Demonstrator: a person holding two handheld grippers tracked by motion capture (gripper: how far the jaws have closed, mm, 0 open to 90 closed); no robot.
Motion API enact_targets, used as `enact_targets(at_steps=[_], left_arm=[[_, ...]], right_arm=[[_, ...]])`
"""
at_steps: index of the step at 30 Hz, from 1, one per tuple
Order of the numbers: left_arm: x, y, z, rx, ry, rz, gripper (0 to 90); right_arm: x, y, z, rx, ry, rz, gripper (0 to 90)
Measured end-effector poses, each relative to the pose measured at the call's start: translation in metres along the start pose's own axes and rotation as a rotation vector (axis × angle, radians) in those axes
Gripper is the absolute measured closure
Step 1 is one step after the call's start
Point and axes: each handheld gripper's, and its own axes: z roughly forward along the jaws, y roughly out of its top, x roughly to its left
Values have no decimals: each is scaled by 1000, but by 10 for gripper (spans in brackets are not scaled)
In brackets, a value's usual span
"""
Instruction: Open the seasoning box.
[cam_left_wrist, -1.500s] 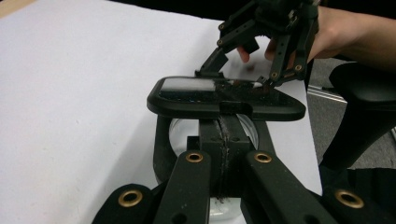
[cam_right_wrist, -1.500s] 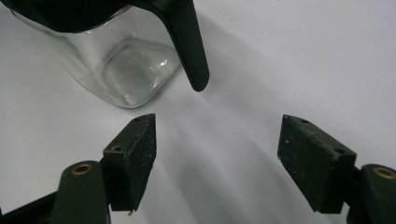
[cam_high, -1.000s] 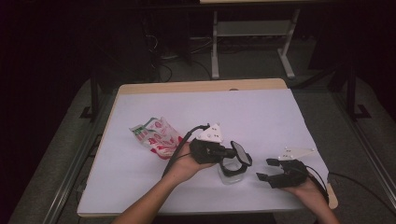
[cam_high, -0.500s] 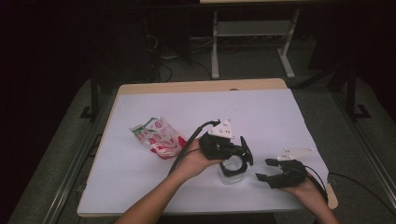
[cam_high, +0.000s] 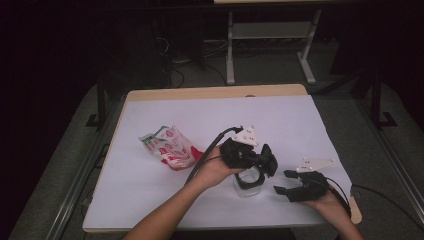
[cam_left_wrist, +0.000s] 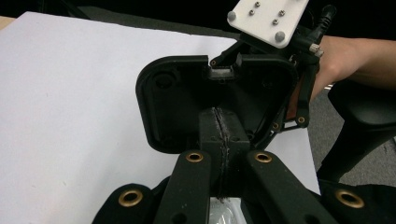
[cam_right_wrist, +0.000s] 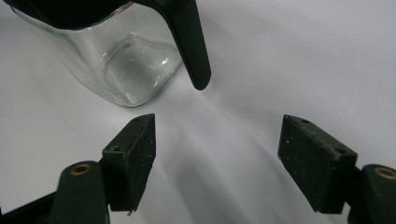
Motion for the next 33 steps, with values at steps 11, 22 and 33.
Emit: enact_targets(at_steps=[11,22,33], left_arm=[[0,3,6,3,-6,2,898],[2,4,11,1,-25,-3,898],[1,-1,-4,-8,-51,-34,810]], right_arm=[[0,0,-1,-5,1,6,274],[0,0,-3,-6,1,8,273],[0,0,-3,-4,0,2,273]])
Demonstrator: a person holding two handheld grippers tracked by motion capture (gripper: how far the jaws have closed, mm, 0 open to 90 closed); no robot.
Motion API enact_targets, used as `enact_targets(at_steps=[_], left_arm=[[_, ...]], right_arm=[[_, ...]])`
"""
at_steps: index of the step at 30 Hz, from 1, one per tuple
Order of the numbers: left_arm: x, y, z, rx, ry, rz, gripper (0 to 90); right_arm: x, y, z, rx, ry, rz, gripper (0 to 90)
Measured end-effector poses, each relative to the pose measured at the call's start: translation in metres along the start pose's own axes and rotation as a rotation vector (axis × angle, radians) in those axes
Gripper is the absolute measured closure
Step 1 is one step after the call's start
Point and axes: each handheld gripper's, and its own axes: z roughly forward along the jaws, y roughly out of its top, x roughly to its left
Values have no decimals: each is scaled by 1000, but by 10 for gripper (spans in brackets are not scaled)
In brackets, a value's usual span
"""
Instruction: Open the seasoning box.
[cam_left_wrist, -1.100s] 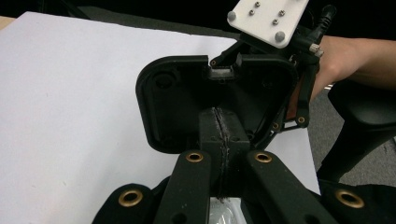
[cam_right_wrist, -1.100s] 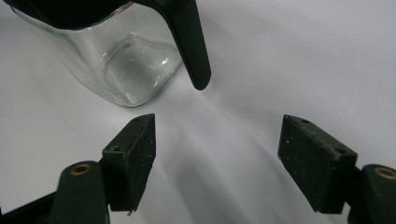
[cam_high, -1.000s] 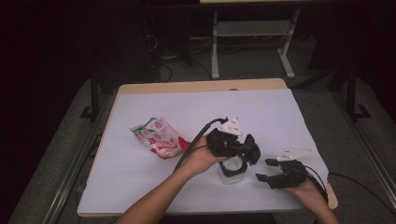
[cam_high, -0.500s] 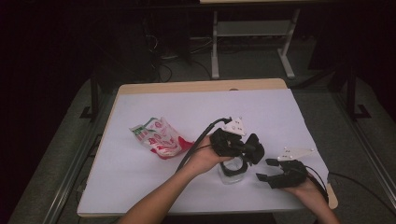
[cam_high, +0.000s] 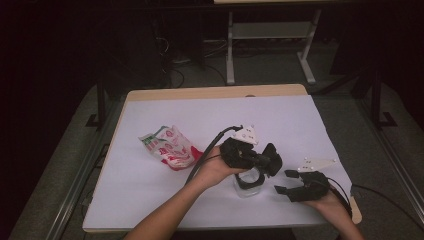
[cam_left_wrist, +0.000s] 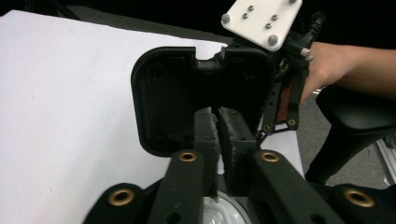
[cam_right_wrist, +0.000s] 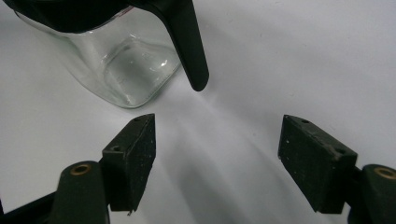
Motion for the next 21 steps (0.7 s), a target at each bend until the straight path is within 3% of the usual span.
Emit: enact_targets(at_steps=[3,4,9,15,21], left_arm=[[-2,-2,-5,8,4,-3,752],[-2,-4,-7,7,8,-5,687],[-5,-11,-16,27,18,-12,604],[-6,-21,-29,18,35,-23,546],[-5,-35,-43,18,80,-38,491]], right_arm=[[0,0,1,-1,0,0,273],[0,0,1,-1,1,3,274],[0,0,1,0,-1,4,274],[0,0,1,0,0,4,274],[0,0,3,0,5,2,273]])
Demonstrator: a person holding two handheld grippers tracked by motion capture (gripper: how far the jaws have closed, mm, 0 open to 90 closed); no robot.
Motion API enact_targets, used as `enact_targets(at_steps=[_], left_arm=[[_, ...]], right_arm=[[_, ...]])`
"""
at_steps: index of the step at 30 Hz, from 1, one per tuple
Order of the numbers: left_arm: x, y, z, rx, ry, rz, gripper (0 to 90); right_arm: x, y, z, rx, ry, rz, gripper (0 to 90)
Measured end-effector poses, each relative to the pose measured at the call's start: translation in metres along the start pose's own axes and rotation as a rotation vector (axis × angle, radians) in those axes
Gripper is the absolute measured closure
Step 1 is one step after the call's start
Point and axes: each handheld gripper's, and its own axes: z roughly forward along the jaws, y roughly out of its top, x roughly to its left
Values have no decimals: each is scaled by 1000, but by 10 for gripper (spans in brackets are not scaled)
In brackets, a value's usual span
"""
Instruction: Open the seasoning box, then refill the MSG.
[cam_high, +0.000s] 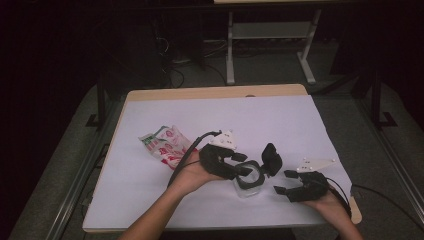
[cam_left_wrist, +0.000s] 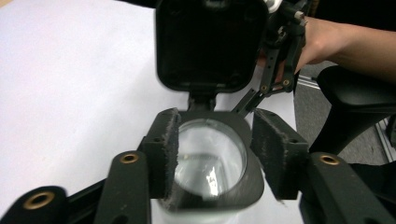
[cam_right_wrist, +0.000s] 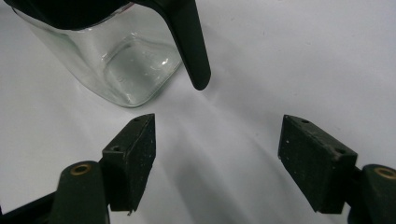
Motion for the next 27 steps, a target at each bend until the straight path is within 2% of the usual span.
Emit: enact_targets(at_steps=[7,12,20,27], left_arm=[[1,-17,-17,-14,22,-29,440],[1,-31,-25,-20,37,-44,417],[3,-52,-36,1,62,-84,392],[0,-72,-45,-8,75,-107,368]], right_arm=[[0,0,0,1,0,0,273],[0,0,1,3,-3,0,274],[0,0,0,1,-5,2,273],[0,0,0,1,-6,1,274]])
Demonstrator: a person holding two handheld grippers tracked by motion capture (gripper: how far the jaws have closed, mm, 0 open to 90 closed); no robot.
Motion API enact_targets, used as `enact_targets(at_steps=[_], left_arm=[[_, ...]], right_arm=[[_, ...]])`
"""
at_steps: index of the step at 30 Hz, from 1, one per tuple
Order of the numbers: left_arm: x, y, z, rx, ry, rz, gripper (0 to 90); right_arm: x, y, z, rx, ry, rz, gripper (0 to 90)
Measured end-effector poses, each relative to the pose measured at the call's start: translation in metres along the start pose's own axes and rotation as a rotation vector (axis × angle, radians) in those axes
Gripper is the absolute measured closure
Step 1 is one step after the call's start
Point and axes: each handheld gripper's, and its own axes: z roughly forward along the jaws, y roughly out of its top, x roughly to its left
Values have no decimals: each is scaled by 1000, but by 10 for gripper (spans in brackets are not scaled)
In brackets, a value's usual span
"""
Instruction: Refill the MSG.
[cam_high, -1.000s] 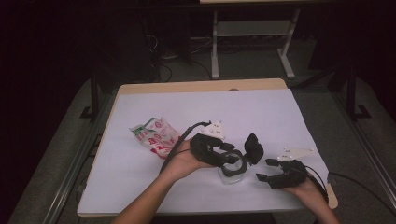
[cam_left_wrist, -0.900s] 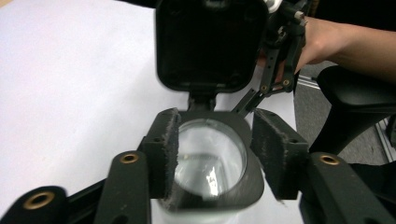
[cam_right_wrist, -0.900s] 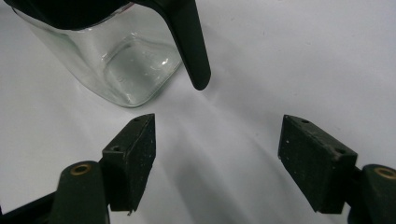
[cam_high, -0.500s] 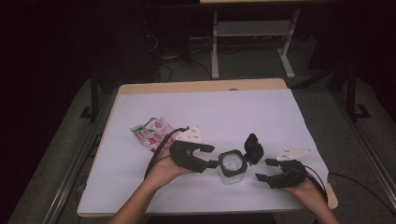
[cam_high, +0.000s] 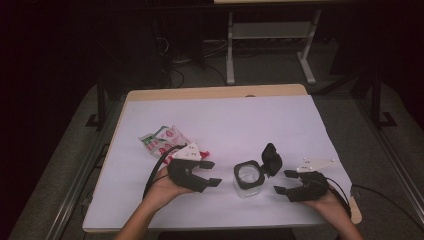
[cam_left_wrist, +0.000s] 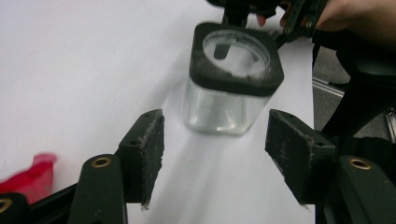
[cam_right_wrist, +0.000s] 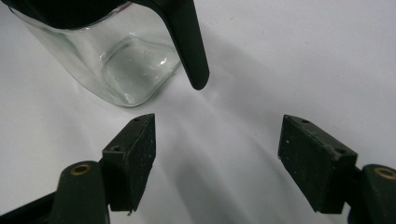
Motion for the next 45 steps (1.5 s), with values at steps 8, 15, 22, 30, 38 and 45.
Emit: enact_targets(at_steps=[8,15,22,30,38,45], left_arm=[[-2,-25,-13,2,27,-27,367],[0,-46,-29,-2,59,-68,364],[1,-62,-42,2,93,-93,364],[3,-79,-58,14,126,-108,364],[12,-97,-79,-4,163,-171,367],[25,-105,-97,-3,224,-170,368]], right_arm=[[-1,0,-1,-1,-3,-5,273],[-2,-1,0,4,-4,-10,274],[-5,-1,-3,-6,-20,1,274],[-4,-1,-4,-6,-21,-3,274],[-3,-2,-2,2,-21,1,274],[-3,-2,-2,1,-19,2,273]])
